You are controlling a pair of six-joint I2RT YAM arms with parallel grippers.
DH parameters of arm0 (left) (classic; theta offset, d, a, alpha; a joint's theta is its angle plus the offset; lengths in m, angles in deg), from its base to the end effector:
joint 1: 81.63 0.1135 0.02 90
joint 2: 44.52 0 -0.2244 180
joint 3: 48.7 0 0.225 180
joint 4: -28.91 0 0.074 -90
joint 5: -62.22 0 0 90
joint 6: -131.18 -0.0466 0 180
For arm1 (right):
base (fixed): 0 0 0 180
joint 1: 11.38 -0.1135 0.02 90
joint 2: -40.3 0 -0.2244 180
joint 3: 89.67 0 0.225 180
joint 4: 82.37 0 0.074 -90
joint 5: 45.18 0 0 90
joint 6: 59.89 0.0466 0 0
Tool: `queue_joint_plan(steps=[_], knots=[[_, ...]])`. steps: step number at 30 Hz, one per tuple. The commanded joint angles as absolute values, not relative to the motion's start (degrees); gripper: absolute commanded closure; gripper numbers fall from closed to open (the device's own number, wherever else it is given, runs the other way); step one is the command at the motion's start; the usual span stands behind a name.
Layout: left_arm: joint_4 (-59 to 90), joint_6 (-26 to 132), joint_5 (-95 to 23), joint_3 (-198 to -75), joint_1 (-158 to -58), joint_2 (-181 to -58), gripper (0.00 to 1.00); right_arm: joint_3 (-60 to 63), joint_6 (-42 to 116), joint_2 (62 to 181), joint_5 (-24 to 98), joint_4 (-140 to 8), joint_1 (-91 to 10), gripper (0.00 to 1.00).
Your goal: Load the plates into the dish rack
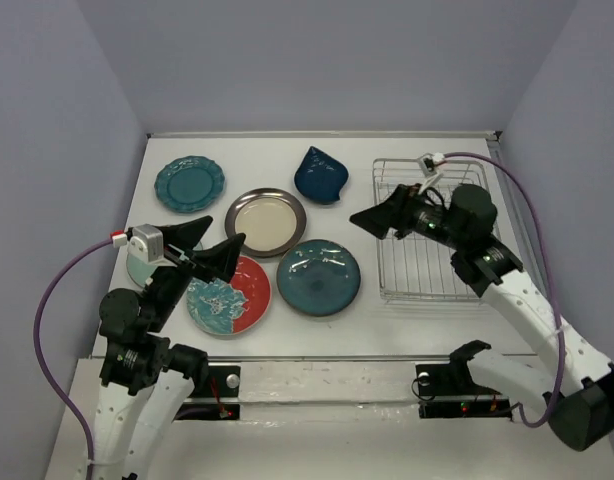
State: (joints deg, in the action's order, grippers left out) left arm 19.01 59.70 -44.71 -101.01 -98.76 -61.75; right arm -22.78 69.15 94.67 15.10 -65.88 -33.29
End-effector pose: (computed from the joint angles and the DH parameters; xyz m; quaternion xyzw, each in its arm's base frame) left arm 0.0888 -0.0416 0.3597 0.1178 0.5316 -0.3307 0.7708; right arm 0.1984 0.1047 0.3367 -0.0677 0.7249 0.4960 0.4732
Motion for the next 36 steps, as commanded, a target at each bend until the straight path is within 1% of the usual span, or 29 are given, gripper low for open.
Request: queue_joint_plan(steps=[1, 7, 11, 13, 17, 19, 24, 30, 36], knots=[[20.83, 58.76, -45.19, -101.87, -98.33, -62.62, 0.01, -17.52, 63.15, 101.54, 28.37, -68.46, -44.59, 0.00], [20.04, 59.11, -43.34, -101.96, -98.16, -62.71, 0.01, -14.44, 63.77, 114.11, 29.43, -71.98, -48.73, 0.01], [20.39, 59.46, -43.51, -101.88, -98.24, -62.62, 0.01, -13.03, 65.08, 119.74, 28.91, -76.37, -49.26, 0.05], [20.39, 59.46, -43.43, -101.79, -98.24, -62.45, 0.01, -10.93, 66.13, 124.03, 28.73, -76.83, -49.26, 0.09], [20.39, 59.72, -42.73, -101.70, -98.16, -61.75, 0.01, -8.46, 68.16, 130.81, 31.53, -77.62, -49.26, 0.20], [20.39, 59.72, -42.37, -101.70, -98.16, -61.31, 0.01, -7.41, 69.04, 133.10, 35.75, -78.32, -49.78, 0.22], [20.48, 60.08, -42.11, -101.70, -98.24, -60.86, 0.01, -3.02, 68.52, 140.75, 42.86, -78.06, -49.78, 0.32], [20.30, 60.25, -41.85, -101.70, -98.51, -61.04, 0.01, 4.36, 66.58, 149.70, 44.55, -75.16, -49.78, 0.35], [20.13, 60.16, -41.49, -101.70, -98.77, -60.86, 0.01, 6.13, 68.07, 155.25, 46.22, -73.67, -49.78, 0.35]])
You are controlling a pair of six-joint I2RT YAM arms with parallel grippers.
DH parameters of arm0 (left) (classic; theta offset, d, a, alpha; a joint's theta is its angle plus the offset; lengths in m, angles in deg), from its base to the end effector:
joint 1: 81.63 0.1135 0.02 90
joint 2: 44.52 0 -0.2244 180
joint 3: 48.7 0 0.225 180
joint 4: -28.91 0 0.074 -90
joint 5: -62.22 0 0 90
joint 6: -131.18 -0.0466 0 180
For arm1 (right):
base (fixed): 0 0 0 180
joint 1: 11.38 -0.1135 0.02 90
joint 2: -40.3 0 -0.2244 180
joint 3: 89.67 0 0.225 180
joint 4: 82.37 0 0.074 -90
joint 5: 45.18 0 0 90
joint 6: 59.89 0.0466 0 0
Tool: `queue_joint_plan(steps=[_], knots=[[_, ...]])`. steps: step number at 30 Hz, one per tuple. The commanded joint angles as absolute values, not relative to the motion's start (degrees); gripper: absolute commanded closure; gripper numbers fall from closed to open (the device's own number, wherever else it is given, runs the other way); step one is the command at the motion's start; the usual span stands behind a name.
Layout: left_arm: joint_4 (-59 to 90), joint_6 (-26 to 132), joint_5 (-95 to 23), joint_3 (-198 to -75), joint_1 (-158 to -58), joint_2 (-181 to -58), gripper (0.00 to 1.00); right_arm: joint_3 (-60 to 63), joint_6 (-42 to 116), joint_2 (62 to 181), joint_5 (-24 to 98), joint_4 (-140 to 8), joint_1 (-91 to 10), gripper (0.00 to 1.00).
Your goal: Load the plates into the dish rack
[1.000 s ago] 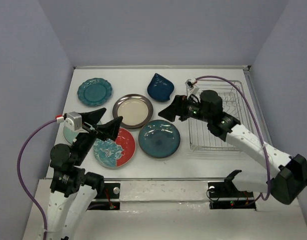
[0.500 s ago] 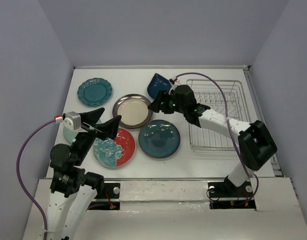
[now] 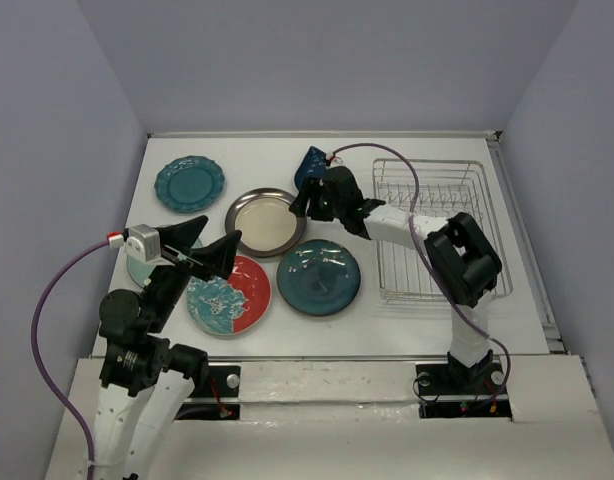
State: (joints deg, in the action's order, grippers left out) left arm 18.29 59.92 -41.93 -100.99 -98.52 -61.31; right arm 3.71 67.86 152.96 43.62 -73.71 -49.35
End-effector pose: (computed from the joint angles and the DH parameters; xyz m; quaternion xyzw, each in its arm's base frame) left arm 0.0890 -0.0389 0.3591 0.0952 0.5357 -0.3190 0.7760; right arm 0.3347 0.2625 0.1898 -0.0070 0.8568 0.3234 0.4015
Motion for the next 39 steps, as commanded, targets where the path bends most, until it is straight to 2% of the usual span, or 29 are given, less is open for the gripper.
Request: queue_joint_plan(steps=[1, 8, 11, 14, 20, 27, 33, 39], knots=[[20.13, 60.16, -41.58, -101.70, -98.77, -60.86, 0.01, 6.39, 68.68, 156.65, 46.48, -73.49, -49.26, 0.35], [20.21, 60.25, -41.76, -101.70, -99.21, -61.21, 0.01, 7.70, 70.62, 161.22, 45.26, -73.40, -49.26, 0.35], [20.21, 60.16, -41.67, -101.70, -99.30, -61.21, 0.01, 8.59, 72.03, 163.08, 41.74, -73.66, -49.26, 0.39], [20.13, 60.08, -41.58, -101.70, -99.30, -61.13, 0.01, 8.50, 73.96, 164.66, 40.60, -75.24, -49.26, 0.50], [20.13, 60.08, -41.67, -101.70, -99.39, -61.13, 0.01, 6.66, 77.56, 166.42, 39.36, -80.34, -49.26, 0.61], [20.21, 60.08, -41.84, -101.70, -99.56, -60.95, 0.01, 4.38, 79.06, 165.63, 40.51, -84.12, -49.26, 0.93], [20.39, 60.16, -41.76, -101.70, -99.56, -60.86, 0.01, -0.10, 79.32, 159.05, 41.12, -90.27, -49.26, 0.93], [20.57, 60.43, -41.76, -101.52, -99.56, -60.42, 0.01, -1.08, 79.68, 146.75, 40.77, -92.12, -49.26, 0.93]])
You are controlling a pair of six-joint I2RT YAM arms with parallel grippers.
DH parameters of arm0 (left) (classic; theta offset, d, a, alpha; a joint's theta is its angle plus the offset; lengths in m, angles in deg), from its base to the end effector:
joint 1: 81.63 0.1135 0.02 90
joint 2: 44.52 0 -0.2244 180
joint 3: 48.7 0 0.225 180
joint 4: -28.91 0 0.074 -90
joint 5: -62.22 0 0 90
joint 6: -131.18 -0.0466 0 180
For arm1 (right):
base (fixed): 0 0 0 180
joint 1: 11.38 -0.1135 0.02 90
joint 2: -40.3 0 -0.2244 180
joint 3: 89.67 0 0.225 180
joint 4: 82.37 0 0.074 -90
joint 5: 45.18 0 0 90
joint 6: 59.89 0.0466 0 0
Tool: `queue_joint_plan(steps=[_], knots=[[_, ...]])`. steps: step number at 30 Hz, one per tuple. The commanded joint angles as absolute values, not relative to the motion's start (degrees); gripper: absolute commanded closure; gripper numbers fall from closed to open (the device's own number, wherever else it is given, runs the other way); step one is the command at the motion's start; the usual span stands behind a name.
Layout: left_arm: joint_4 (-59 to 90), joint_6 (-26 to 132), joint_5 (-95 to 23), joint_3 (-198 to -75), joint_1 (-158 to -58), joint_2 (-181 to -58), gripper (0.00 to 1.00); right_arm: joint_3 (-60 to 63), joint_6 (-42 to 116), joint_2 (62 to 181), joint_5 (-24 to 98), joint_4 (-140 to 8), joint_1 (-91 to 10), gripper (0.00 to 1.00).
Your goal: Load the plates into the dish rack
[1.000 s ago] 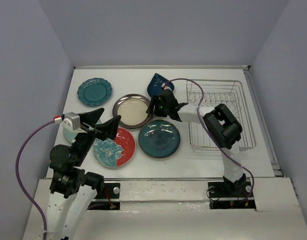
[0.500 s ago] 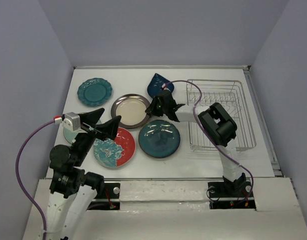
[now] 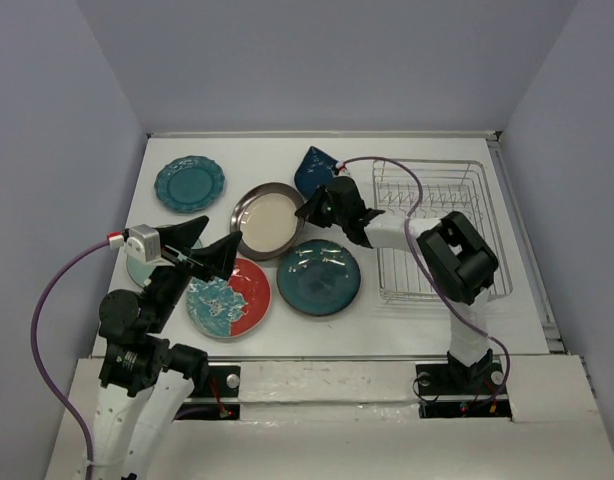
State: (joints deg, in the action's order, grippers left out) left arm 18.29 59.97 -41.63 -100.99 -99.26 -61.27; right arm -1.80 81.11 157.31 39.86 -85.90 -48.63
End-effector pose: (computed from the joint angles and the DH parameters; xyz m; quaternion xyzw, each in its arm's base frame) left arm 0.0884 -0.0398 0.3592 0.0962 0.5350 -0.3231 0.7747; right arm 0.3375 0.2617 0.1518 0.0783 0.8421 0.3969 0.3566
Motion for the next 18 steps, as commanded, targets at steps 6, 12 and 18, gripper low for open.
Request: queue_joint_plan(steps=[6, 12, 18], knots=[[20.04, 59.99, -40.44, -101.70, -99.74, -58.76, 0.01, -1.43, 77.31, 133.92, 41.12, -88.09, -45.76, 0.93], [19.60, 59.99, -39.30, -101.88, -102.10, -56.12, 0.01, -1.08, 66.09, 119.09, 48.03, -70.81, -35.93, 0.93], [19.42, 59.81, -38.68, -102.14, -104.22, -53.31, 0.01, 3.13, 49.13, 109.13, 62.29, -58.03, -27.03, 0.93]])
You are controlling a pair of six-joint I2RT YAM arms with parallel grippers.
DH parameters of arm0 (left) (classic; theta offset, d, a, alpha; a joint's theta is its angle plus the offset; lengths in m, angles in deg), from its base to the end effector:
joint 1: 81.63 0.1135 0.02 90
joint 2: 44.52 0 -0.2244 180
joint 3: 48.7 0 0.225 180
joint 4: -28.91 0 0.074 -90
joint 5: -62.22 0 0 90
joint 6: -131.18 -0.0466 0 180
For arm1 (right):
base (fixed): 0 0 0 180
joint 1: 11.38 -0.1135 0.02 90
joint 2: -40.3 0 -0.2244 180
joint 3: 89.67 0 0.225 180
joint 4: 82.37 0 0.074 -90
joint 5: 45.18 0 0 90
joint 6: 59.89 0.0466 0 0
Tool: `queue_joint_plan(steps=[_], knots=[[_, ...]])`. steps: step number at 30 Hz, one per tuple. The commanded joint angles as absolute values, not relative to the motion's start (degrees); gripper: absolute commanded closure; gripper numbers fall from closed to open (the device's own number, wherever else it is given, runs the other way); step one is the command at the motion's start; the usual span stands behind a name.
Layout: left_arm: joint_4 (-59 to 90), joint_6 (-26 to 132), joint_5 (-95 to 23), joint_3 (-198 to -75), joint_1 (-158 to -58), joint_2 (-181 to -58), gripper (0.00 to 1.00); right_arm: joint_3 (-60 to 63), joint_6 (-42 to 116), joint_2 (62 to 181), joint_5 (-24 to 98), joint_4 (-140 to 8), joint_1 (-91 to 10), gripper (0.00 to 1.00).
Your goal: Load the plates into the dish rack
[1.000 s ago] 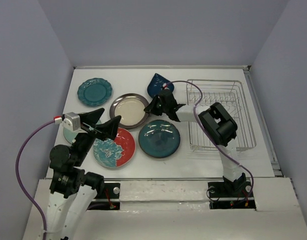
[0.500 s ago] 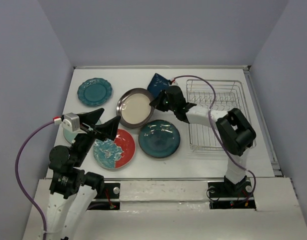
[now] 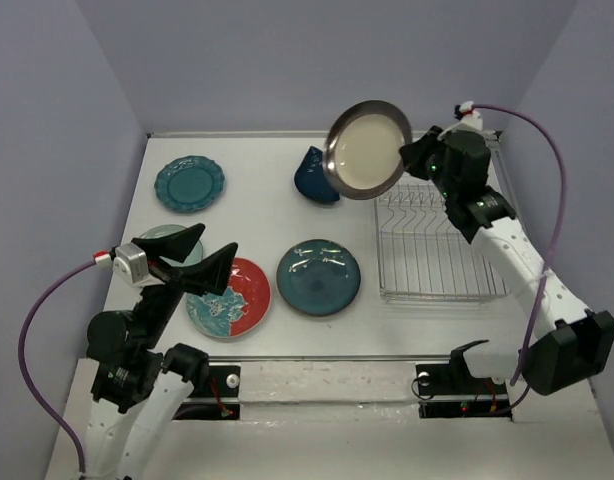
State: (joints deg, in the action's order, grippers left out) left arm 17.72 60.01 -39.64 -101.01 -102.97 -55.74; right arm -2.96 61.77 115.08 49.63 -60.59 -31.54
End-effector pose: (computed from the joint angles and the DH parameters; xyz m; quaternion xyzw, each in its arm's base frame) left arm 0.0647 -0.0355 0.3647 0.1003 0.4960 -0.3443 0.7908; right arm 0.2829 0.0997 0.3559 0.1035 0.7580 0.2522 0.5926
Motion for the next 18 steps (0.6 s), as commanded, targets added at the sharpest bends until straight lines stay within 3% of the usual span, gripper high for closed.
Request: queue_joint_plan(steps=[1, 10, 18], knots=[[19.34, 59.81, -38.33, -102.23, -104.48, -52.78, 0.01, 3.58, 47.44, 108.68, 65.52, -56.98, -25.89, 0.93], [18.90, 59.55, -36.75, -102.40, -108.35, -50.76, 0.01, 9.37, 35.03, 107.97, 75.58, -50.30, -23.33, 0.93], [18.54, 59.46, -36.04, -102.58, -109.05, -49.79, 0.01, 15.62, 43.10, 113.33, 72.86, -38.07, -23.33, 0.93]])
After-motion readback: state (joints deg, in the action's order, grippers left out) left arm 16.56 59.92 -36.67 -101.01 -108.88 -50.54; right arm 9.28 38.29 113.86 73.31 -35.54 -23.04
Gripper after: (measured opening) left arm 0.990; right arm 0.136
